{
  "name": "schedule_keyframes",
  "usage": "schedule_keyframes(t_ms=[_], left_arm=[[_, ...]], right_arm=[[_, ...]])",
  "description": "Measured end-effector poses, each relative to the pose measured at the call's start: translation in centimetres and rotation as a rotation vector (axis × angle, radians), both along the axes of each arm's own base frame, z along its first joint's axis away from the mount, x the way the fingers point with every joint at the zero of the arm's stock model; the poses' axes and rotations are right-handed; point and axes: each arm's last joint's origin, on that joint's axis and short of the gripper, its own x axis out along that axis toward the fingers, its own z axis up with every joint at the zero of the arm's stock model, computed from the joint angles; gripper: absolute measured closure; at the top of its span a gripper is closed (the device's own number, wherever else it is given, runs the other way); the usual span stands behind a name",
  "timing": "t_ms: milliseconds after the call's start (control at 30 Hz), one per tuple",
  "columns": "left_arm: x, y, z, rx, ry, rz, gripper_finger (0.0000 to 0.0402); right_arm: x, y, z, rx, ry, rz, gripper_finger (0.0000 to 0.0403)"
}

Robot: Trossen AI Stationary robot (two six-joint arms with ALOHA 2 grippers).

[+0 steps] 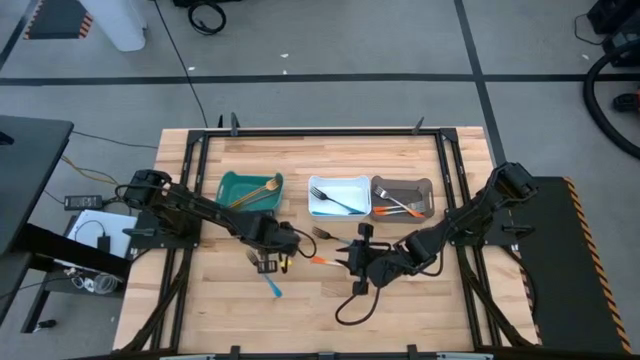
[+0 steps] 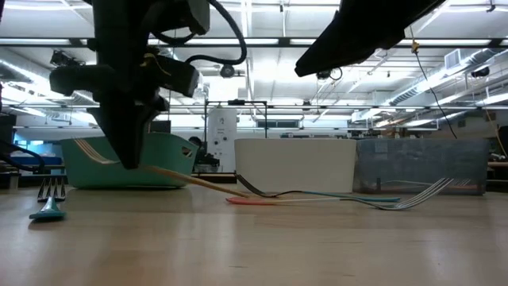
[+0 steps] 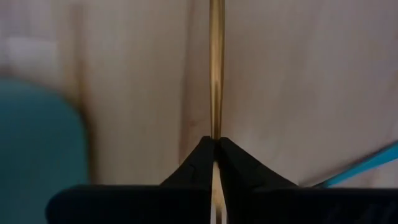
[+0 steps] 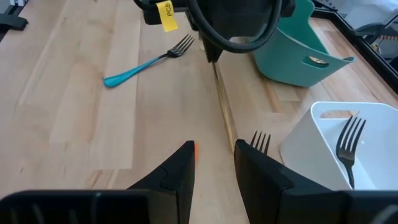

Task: Sort silverware by color (type)
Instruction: Put the gold fork into the green bin

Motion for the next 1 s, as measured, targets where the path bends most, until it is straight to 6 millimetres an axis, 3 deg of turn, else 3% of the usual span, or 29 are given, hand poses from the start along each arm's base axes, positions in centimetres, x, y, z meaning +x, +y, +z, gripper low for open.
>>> schedule_keyframes(t_ms=[567, 867, 1000], left_arm=[[-1.6, -0.5, 1.8, 0.25, 0.045, -0.022, 0.0381], [-3.1, -0.1, 5.2, 0.267, -0.081, 0.018, 0.0381], [-3.9, 0.5, 5.8, 0.349, -0.143, 0.055, 0.0381]], right_arm=[[0.4, -0.4, 0.2, -0.009, -0.018, 0.004, 0.0284], [0.4, -0.4, 0.2, -0.007, -0.022, 0.005, 0.0284], [0.5, -0.4, 0.3, -0.006, -0.024, 0.005, 0.0284]])
